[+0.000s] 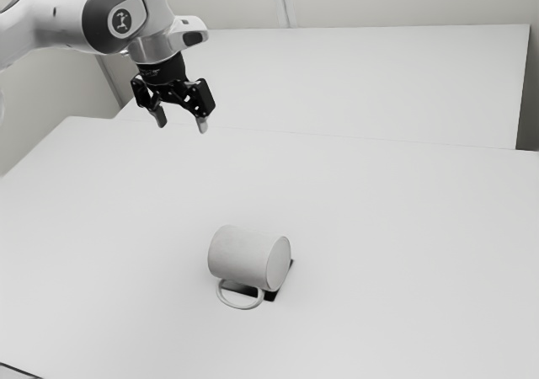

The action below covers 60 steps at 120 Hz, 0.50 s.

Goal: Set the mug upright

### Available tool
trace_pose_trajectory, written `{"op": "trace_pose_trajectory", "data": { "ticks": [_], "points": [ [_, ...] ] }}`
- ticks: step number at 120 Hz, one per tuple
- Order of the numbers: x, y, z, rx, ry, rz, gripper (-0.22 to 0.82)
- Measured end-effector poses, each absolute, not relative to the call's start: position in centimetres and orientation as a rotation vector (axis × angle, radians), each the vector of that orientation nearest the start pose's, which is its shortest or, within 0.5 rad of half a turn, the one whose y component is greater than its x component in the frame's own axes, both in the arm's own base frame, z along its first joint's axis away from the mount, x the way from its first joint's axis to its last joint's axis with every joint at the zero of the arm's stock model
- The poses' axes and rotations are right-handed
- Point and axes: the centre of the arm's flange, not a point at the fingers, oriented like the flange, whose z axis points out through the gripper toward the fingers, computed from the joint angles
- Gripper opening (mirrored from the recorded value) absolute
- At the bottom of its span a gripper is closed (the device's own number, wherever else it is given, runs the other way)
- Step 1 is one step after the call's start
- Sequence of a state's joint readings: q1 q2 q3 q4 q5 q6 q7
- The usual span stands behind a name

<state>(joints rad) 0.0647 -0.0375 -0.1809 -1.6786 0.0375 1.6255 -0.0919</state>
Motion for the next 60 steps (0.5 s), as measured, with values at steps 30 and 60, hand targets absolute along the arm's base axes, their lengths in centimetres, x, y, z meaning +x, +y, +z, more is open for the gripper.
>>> {"op": "trace_pose_trajectory", "data": {
  "ticks": [30, 60],
  "points": [
    [52.7, -5.8, 59.5, -3.116, 0.020, 0.039, 0.60],
    [51.2, -5.2, 55.2, -3.208, -0.028, 0.118, 0.60]
  ]
}}
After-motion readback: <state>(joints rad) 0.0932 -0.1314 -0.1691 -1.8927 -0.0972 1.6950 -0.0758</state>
